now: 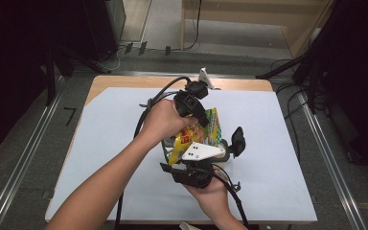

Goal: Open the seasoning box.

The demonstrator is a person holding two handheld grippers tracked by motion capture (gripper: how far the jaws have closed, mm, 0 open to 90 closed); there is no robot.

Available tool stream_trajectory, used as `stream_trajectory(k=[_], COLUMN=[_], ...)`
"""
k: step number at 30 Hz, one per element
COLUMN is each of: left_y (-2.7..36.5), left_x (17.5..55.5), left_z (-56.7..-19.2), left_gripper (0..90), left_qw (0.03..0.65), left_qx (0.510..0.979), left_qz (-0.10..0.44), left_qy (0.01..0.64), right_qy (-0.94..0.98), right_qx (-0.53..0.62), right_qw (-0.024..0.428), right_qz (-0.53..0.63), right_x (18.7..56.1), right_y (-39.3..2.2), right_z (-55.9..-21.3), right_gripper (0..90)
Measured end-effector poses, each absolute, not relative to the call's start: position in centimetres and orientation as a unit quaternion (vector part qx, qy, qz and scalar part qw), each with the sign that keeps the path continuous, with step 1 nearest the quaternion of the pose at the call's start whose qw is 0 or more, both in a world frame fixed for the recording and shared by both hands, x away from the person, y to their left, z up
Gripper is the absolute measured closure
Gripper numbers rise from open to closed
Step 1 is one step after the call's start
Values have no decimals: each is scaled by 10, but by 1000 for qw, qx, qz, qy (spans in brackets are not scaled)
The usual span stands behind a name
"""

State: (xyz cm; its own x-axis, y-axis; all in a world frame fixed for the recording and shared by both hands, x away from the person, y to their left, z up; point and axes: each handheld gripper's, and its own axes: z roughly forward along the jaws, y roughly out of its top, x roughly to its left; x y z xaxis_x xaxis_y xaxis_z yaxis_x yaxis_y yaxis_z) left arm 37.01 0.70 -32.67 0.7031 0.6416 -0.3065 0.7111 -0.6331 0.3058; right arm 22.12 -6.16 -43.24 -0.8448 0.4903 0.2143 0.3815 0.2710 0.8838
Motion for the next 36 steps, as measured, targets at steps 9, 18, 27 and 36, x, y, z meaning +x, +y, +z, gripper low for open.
stream_trajectory(k=[9,18,27,36], left_y=[5,5,6,5], left_x=[369,368,369,369], left_z=[-327,-327,-329,-329], left_gripper=[858,857,856,856], left_qw=[200,199,199,198], left_qx=[902,903,903,903], left_qz=[-82,-81,-82,-83], left_qy=[373,372,373,372], right_qy=[793,793,794,796], right_qx=[278,277,276,275], right_qw=[47,47,43,45], right_qz=[541,540,540,537], right_x=[221,221,220,220], right_y=[-62,-61,-60,-60], right_z=[-433,-433,-434,-434], right_gripper=[669,671,669,670])
